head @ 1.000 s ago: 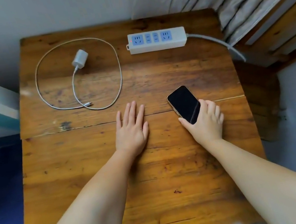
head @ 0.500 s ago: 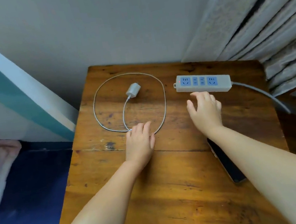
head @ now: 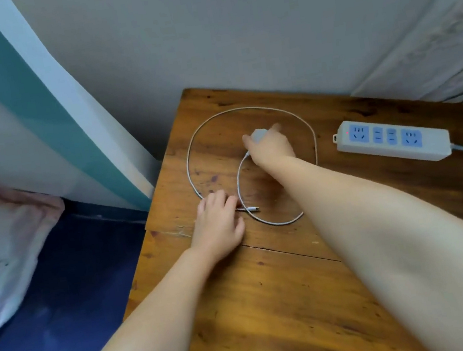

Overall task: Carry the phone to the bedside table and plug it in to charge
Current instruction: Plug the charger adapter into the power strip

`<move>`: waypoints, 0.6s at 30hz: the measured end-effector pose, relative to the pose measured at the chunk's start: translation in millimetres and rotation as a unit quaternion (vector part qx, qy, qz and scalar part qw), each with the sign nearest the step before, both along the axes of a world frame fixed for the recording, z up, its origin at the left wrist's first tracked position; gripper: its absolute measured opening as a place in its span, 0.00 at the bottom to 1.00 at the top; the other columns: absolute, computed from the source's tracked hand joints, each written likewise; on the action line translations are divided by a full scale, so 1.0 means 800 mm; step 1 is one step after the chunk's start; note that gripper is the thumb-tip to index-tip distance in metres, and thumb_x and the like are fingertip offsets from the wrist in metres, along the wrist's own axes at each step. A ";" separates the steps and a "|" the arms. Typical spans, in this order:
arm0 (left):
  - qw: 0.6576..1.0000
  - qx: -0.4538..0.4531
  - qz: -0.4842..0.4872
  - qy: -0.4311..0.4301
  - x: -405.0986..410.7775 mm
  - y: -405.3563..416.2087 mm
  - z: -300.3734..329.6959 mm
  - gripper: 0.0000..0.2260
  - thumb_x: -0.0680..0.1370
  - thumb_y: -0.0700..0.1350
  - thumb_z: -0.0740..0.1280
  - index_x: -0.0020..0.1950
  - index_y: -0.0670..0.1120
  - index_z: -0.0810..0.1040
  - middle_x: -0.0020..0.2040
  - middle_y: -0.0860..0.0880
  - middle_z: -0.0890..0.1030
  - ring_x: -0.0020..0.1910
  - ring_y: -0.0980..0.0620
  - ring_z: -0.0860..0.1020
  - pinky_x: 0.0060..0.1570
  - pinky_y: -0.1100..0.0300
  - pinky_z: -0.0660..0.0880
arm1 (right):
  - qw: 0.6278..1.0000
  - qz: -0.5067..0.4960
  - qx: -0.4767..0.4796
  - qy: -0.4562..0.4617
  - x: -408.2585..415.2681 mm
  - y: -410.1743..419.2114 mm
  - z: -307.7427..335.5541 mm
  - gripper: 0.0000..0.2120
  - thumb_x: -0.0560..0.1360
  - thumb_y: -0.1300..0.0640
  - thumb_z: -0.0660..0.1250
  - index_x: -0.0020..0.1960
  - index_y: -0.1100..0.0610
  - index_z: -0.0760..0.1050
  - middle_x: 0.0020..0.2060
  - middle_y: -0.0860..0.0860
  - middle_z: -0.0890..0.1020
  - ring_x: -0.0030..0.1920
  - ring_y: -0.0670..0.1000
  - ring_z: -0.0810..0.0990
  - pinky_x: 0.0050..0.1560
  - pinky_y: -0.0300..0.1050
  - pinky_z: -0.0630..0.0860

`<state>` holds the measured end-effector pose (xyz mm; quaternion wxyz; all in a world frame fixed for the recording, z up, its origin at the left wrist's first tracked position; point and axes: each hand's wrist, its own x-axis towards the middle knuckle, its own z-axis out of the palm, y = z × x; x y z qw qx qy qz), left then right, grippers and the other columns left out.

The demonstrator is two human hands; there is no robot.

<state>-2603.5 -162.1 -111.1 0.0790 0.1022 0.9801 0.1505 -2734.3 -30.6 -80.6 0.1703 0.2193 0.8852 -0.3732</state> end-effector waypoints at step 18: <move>0.978 0.165 0.117 -0.048 -0.010 0.081 0.042 0.08 0.80 0.47 0.57 0.55 0.46 0.72 0.44 0.44 0.82 0.42 0.38 0.78 0.36 0.52 0.70 | 0.861 -0.172 -0.464 -0.116 0.040 0.238 0.093 0.09 0.78 0.54 0.58 0.48 0.60 0.68 0.37 0.52 0.70 0.21 0.42 0.66 0.13 0.31 0.56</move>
